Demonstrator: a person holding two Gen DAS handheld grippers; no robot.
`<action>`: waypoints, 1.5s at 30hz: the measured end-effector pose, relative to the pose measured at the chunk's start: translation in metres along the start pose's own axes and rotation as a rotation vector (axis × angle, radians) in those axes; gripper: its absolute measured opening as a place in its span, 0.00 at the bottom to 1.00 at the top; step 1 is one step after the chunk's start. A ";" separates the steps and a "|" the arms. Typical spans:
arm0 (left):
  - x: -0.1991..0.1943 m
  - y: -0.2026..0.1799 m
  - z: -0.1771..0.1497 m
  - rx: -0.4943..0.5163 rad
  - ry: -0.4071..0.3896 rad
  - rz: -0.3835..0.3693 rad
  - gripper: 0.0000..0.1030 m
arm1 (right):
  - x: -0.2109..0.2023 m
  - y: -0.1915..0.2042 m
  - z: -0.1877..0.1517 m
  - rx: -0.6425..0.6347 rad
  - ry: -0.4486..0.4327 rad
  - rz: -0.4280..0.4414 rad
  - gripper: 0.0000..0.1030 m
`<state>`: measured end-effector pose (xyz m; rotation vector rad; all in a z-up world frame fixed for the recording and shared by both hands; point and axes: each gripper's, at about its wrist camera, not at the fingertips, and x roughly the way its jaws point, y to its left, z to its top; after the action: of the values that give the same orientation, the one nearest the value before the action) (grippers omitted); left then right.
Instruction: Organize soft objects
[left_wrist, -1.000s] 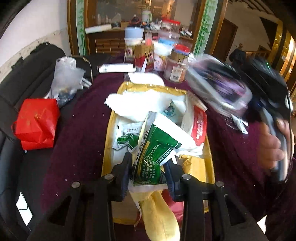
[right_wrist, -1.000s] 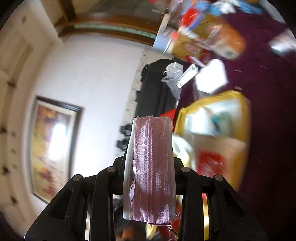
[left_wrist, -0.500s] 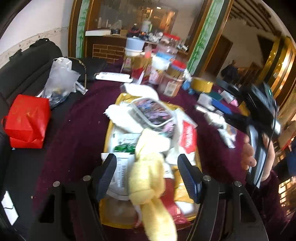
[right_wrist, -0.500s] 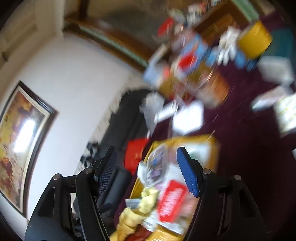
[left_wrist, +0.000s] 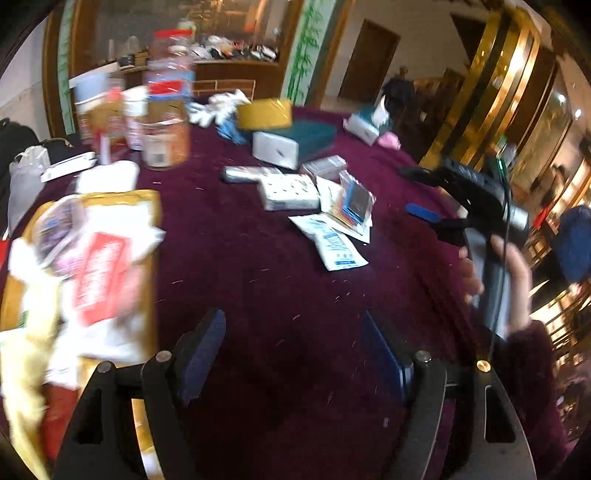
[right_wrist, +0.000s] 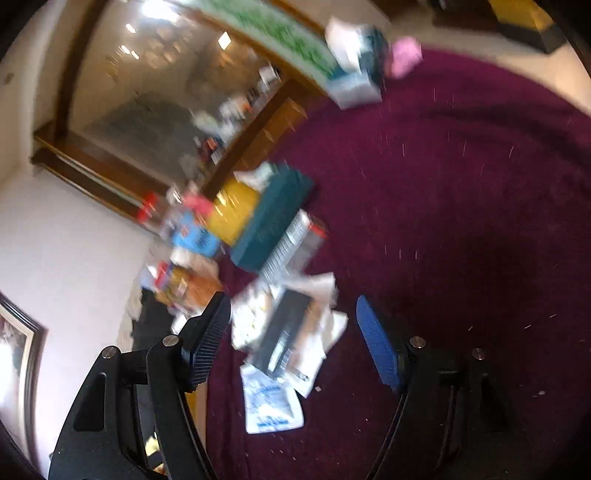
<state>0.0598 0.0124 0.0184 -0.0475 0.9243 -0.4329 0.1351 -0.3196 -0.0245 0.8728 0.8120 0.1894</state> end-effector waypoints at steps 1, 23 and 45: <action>0.018 -0.012 0.004 0.008 0.014 0.028 0.74 | 0.011 0.002 0.000 0.005 0.051 -0.015 0.69; 0.065 -0.004 0.023 -0.052 0.103 0.212 0.74 | 0.030 -0.016 0.003 -0.027 0.125 0.005 0.34; 0.148 -0.039 0.057 -0.206 0.056 0.234 0.76 | 0.060 -0.010 -0.013 -0.063 0.190 0.043 0.32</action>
<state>0.1681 -0.0883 -0.0515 -0.1143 1.0143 -0.1215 0.1658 -0.2907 -0.0697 0.8210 0.9595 0.3377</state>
